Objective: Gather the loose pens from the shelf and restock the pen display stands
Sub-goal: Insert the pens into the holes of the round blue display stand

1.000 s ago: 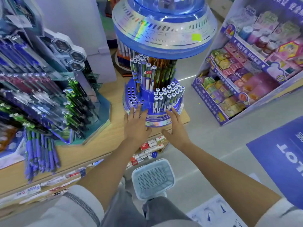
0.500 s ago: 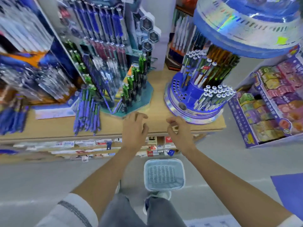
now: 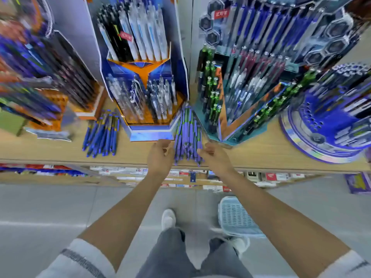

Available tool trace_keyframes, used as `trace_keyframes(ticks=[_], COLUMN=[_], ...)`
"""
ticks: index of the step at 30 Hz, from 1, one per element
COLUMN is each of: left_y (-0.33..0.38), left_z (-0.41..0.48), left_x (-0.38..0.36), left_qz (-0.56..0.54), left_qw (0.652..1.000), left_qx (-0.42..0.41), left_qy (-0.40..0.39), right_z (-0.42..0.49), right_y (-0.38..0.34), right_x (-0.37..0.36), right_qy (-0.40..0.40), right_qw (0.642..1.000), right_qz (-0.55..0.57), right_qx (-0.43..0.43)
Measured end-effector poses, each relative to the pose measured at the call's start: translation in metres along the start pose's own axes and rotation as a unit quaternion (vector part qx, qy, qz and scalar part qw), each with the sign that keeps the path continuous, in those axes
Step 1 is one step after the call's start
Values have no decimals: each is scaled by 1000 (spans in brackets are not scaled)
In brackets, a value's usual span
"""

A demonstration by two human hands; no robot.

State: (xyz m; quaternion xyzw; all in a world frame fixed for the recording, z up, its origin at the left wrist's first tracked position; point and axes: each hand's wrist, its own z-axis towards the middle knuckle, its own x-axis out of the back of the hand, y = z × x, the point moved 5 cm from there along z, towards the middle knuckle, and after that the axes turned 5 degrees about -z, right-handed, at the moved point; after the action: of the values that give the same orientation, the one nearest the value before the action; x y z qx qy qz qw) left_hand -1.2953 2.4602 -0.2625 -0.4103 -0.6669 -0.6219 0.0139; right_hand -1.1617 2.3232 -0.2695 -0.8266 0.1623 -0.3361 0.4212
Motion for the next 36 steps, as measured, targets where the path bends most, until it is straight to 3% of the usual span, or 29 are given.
trace_keyframes(ticks=[4,9,17,24,31,36], left_y=[1,0,-4,-5,-5,0], left_z=[22,38,51,56,59,59], left_x=[-7,-27,-37,-38,-37,-34], left_qz=[-42,-65,-28,-60,-102,-64], left_qw=[989,977,978,975,966,979], left_qx=[79,111,105,132,162,129], left_qy=[-115,-169,-178,-170,-175,-146], right_z=[16,31,47,45,47,42], right_y=[-10,-14,-7,-1,-1,-2], right_x=[-17,-28,-33,-30,-35,-25], right_qy=[35,62,43,91,104,138], right_qw=[998,995,996,991,988,987], right_qz=[-3,0,-20,-46,46,17], right_qx=[-44,-76,-80,-81,-103,-77])
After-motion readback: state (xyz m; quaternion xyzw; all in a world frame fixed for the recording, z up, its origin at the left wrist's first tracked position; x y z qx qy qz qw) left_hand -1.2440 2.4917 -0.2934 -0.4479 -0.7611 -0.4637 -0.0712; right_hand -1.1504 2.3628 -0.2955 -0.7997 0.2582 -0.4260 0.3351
